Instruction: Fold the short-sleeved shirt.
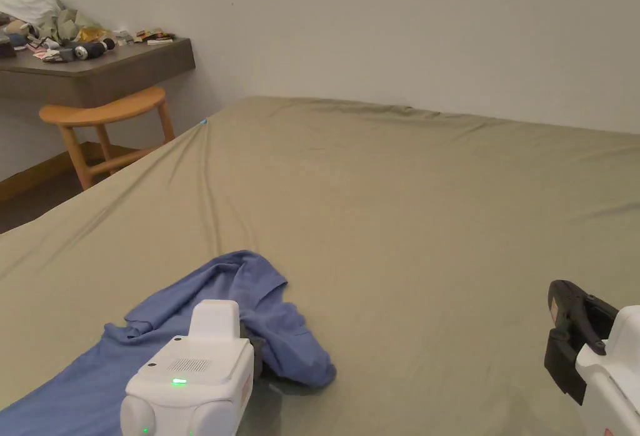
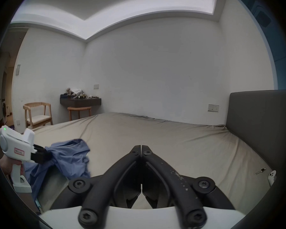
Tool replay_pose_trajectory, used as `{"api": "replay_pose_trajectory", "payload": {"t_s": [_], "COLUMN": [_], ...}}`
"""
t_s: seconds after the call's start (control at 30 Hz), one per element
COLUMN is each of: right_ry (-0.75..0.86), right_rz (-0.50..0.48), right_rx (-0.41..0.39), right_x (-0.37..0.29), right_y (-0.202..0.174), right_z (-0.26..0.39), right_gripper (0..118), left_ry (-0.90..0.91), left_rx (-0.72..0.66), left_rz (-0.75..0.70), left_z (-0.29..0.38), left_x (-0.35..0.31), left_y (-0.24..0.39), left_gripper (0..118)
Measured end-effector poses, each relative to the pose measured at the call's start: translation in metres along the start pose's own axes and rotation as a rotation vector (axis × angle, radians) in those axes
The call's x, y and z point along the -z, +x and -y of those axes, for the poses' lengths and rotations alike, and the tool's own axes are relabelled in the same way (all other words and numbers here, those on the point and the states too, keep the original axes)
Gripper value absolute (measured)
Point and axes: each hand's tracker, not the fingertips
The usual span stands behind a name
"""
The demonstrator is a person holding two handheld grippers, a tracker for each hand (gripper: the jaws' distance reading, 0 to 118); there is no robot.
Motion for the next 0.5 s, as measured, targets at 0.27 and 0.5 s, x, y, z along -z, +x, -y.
{"api": "replay_pose_trajectory", "payload": {"t_s": [0.27,0.5], "right_ry": [0.132,0.197], "right_rz": [0.107,0.319], "right_rx": [0.041,0.019], "right_x": [-0.065,-0.15], "right_y": [0.05,0.124], "right_z": [-0.032,-0.039], "right_gripper": [1,1], "left_ry": [0.317,0.408], "left_rx": [0.056,0.135], "left_rz": [0.297,0.728], "left_z": [-0.089,-0.106], "left_x": [-0.096,-0.155], "left_y": [0.085,0.238], "left_gripper": [8,8]}}
